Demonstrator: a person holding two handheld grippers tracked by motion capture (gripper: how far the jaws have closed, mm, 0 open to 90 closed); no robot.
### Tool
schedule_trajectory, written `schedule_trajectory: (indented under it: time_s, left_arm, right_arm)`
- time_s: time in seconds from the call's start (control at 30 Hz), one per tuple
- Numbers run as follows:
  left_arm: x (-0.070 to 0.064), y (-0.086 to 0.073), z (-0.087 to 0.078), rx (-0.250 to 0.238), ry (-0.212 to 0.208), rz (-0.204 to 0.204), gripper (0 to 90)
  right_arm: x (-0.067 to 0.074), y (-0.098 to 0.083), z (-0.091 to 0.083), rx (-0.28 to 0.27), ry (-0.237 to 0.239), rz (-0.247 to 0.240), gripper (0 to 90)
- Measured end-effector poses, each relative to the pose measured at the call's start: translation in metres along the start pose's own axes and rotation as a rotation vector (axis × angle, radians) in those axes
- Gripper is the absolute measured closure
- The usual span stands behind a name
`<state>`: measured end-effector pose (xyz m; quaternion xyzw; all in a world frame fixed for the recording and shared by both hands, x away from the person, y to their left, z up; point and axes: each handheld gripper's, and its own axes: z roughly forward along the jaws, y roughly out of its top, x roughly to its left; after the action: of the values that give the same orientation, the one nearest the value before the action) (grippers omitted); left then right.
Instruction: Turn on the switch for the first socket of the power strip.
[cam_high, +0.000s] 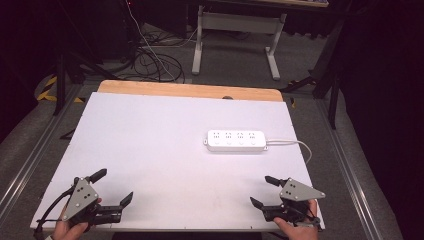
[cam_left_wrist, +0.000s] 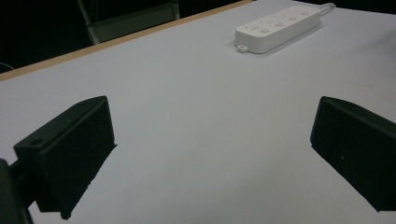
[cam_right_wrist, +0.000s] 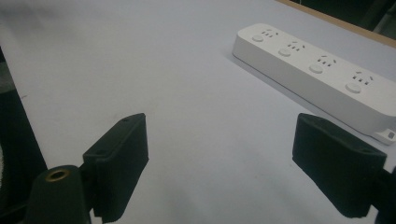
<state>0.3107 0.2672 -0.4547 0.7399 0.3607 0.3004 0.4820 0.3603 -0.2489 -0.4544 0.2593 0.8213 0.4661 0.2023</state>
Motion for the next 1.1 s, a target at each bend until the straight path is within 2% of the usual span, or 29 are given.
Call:
schedule_trajectory:
  time_s: [0.2, 0.3, 0.43, 1.1]
  left_arm:
    - [0.0, 0.0, 0.0, 0.003, 0.002, 0.007, 0.4]
    - [0.0, 0.0, 0.0, 0.006, 0.007, 0.011, 0.4]
    - [0.001, 0.0, 0.0, 0.008, 0.011, 0.011, 0.4]
    - [0.001, 0.0, -0.001, 0.008, 0.02, 0.002, 0.4]
  right_arm:
    - [-0.001, 0.004, 0.001, 0.008, -0.009, 0.005, 20.1]
    - [-0.003, 0.009, 0.0, 0.004, -0.005, 0.001, 22.6]
    - [-0.008, 0.016, 0.0, 0.011, 0.008, 0.02, 27.1]
    - [-0.022, 0.047, 0.003, 0.037, -0.013, 0.006, 28.2]
